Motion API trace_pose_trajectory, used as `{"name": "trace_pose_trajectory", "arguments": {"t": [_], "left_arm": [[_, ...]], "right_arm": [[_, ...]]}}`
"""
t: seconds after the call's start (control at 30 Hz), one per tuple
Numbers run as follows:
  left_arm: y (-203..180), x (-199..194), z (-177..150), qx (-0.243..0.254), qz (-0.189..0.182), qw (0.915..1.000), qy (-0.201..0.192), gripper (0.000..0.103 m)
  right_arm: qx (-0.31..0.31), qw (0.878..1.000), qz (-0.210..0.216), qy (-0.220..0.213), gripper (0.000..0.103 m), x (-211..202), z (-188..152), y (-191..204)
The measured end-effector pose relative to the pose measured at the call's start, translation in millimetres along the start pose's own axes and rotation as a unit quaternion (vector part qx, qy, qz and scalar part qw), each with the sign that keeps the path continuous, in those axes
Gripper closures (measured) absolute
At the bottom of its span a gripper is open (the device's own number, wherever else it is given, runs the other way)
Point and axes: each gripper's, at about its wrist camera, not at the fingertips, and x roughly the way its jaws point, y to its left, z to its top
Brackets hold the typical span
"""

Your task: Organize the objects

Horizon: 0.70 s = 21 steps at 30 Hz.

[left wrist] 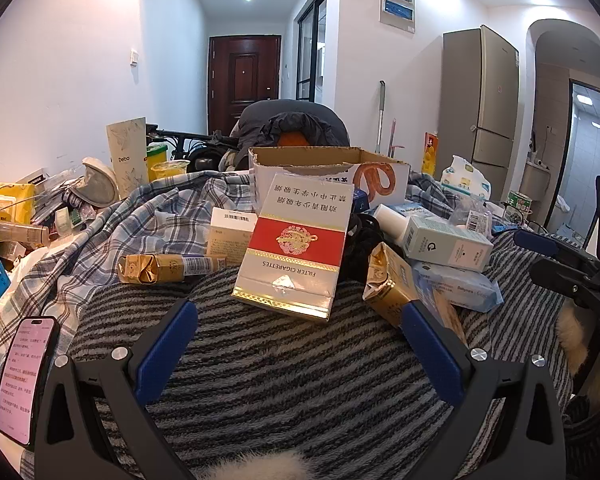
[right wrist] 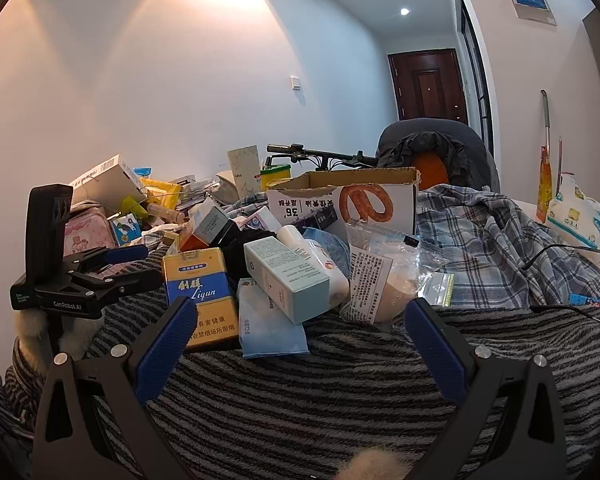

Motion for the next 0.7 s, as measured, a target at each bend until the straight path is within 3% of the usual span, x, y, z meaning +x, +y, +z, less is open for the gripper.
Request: {"name": "trace_pose_trajectory", "arguments": {"t": [0.7], "left_arm": [[2.0,0.9,-2.2,0.0,0.001,1.0,0.001,0.0]], "right_arm": [[-0.011,1.0,0.003,0.001,0.0,-1.8,1.2,3.2]]}}
